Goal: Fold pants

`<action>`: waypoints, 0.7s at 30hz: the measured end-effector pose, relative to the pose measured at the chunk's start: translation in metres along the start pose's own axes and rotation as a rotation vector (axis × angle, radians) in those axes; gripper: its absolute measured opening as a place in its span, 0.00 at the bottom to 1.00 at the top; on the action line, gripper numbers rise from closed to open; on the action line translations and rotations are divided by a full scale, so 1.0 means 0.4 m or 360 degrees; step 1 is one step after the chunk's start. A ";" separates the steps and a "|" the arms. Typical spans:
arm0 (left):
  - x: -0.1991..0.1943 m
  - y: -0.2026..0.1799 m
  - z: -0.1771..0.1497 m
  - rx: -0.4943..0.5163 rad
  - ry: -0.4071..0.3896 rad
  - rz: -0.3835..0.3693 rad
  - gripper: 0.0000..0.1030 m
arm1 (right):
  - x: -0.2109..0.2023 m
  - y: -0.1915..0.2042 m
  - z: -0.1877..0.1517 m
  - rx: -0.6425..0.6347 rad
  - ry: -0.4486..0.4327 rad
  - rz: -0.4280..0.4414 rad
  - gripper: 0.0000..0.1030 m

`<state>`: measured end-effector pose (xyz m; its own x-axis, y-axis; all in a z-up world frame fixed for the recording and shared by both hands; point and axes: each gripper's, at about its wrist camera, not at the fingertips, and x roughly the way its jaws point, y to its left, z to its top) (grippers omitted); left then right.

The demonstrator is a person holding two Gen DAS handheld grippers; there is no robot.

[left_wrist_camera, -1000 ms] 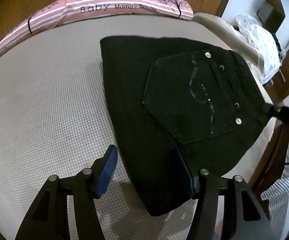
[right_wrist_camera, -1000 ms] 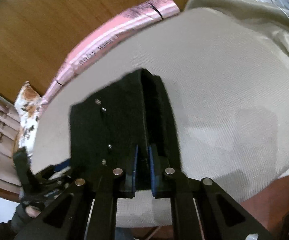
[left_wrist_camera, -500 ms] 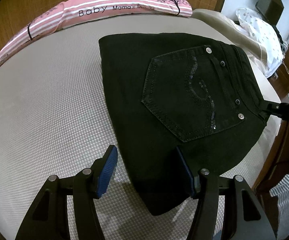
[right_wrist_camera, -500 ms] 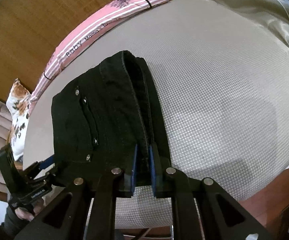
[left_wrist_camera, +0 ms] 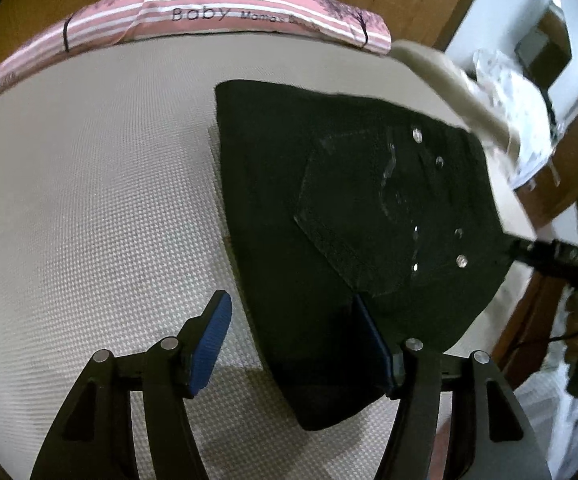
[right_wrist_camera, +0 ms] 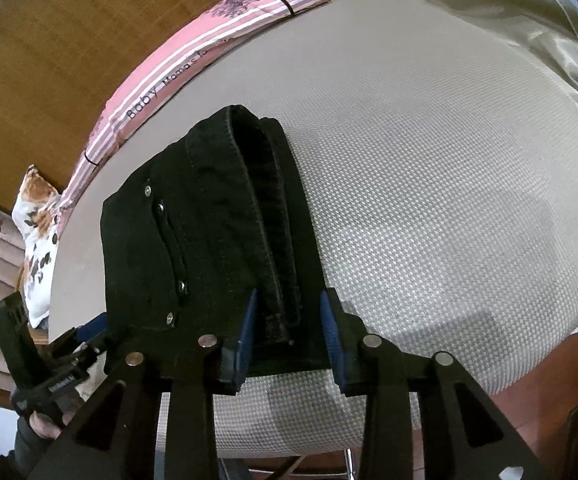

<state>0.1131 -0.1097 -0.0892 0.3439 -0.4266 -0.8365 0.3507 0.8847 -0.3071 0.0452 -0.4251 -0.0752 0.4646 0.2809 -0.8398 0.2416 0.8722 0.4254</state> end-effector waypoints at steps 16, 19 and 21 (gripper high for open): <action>0.031 0.068 0.030 -0.0235 0.0120 -0.0229 0.62 | 0.028 -0.013 0.052 -0.0026 0.0095 0.0200 0.47; 0.037 0.080 0.035 -0.0293 0.0148 -0.0326 0.62 | 0.053 -0.024 0.071 -0.0028 0.0130 0.0259 0.47; 0.041 0.088 0.040 -0.0339 0.0160 -0.0377 0.62 | 0.065 -0.035 0.083 -0.0017 0.0137 0.0296 0.47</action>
<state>0.1451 -0.0886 -0.1066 0.1833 -0.6137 -0.7680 0.2171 0.7872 -0.5772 0.0821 -0.4432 -0.0917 0.4254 0.4703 -0.7732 0.1490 0.8063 0.5724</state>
